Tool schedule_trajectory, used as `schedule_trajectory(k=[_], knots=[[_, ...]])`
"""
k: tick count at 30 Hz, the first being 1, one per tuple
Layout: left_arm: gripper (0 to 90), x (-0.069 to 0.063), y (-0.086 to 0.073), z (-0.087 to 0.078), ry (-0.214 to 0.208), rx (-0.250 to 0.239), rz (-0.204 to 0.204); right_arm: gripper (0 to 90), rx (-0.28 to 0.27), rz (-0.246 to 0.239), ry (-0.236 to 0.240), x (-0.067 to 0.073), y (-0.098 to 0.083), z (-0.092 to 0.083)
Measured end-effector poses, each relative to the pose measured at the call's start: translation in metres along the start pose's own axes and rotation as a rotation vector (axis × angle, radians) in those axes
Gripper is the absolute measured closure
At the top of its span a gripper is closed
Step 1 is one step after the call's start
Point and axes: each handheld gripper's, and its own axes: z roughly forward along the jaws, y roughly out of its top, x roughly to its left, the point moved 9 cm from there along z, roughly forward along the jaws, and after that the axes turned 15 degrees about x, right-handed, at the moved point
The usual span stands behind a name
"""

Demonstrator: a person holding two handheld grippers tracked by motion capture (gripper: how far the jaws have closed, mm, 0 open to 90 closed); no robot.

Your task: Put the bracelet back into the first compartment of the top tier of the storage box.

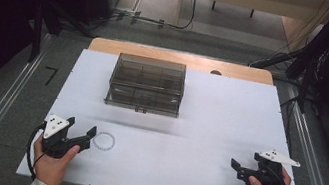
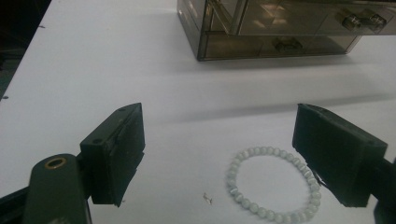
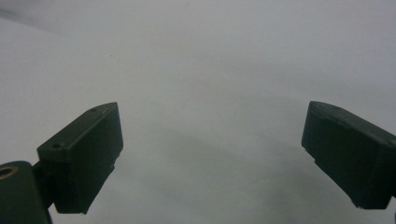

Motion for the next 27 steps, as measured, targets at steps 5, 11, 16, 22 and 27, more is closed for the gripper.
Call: schedule_trajectory(k=[5,11,16,22,27], knots=[[17.7,-0.001,-0.0004,0.0005,-0.005,0.002,0.003,3.8,0.0,0.002,-0.001,-0.0002,0.0,-0.0002],[17.7,-0.0019,-0.0007,0.0009,-0.007,0.004,0.008,3.8,0.0,0.002,-0.001,-0.0002,0.0,-0.0002],[17.7,-0.0035,-0.0018,0.0029,-0.017,0.016,0.014,3.8,0.001,0.006,-0.002,-0.0003,-0.0001,-0.0003],[17.7,-0.0054,-0.0021,0.0044,-0.024,0.021,0.023,3.8,0.0,0.005,-0.002,-0.0005,-0.0001,-0.0004],[17.8,-0.0067,-0.0036,0.0068,-0.029,0.038,0.033,3.8,-0.001,0.005,-0.002,-0.0004,0.0,-0.0005]])
